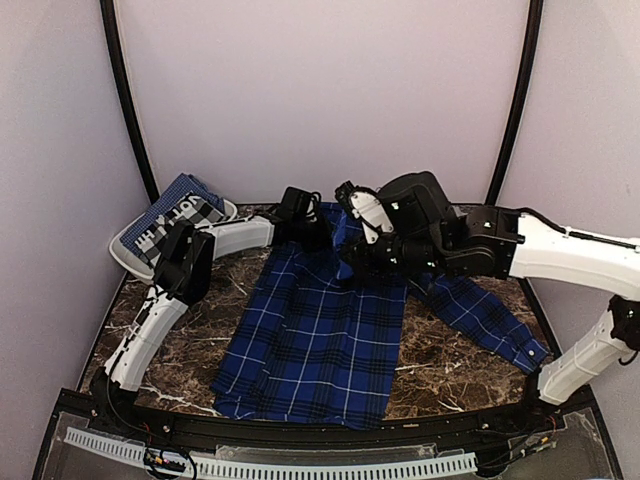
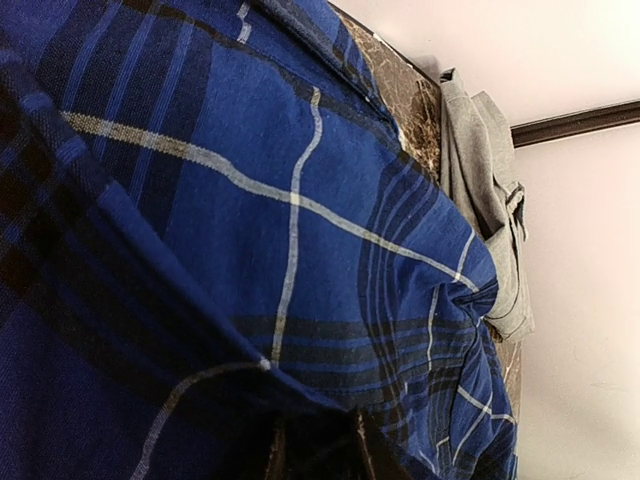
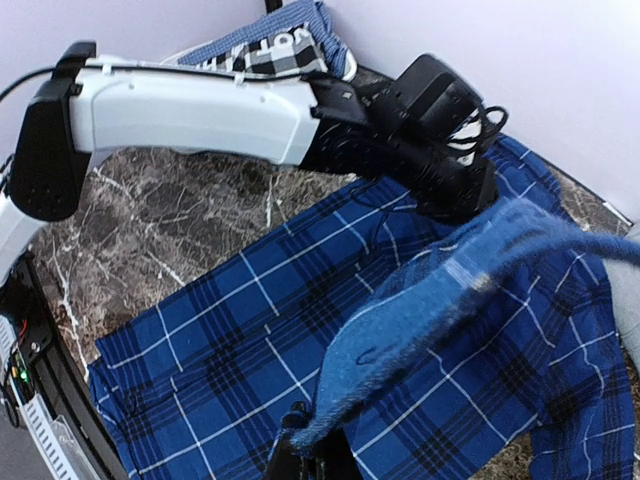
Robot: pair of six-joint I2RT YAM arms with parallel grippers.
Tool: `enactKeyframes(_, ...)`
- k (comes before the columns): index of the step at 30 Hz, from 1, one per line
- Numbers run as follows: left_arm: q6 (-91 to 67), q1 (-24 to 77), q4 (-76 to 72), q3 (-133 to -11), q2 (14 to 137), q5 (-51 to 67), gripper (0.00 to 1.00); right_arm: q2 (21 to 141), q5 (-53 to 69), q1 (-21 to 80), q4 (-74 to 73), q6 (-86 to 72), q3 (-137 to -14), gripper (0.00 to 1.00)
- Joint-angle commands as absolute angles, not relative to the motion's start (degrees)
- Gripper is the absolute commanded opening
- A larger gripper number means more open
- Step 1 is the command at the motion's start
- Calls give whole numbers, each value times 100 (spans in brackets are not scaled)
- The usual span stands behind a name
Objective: Fold and stack the long sleeve shirts
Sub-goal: Fold the sleeve of the 1/3-folded shirt.
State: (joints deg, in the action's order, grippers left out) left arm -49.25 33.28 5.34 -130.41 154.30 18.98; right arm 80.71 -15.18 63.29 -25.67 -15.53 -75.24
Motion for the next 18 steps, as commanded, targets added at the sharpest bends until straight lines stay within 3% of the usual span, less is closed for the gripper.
enactKeyframes(1, -4977, 3333, 516, -13188, 15167, 1924, 21, 8505, -1179, 6449, -2540, -1437, -7504, 0)
enactKeyframes(13, -4250, 2969, 851, -11147, 13116, 1690, 41, 10176, 157, 6447, -2341, -1105, -8270, 0)
enactKeyframes(18, -3896, 2788, 1017, -10255, 12337, 1510, 43, 10698, 520, 6444, -2094, -1209, -8536, 0)
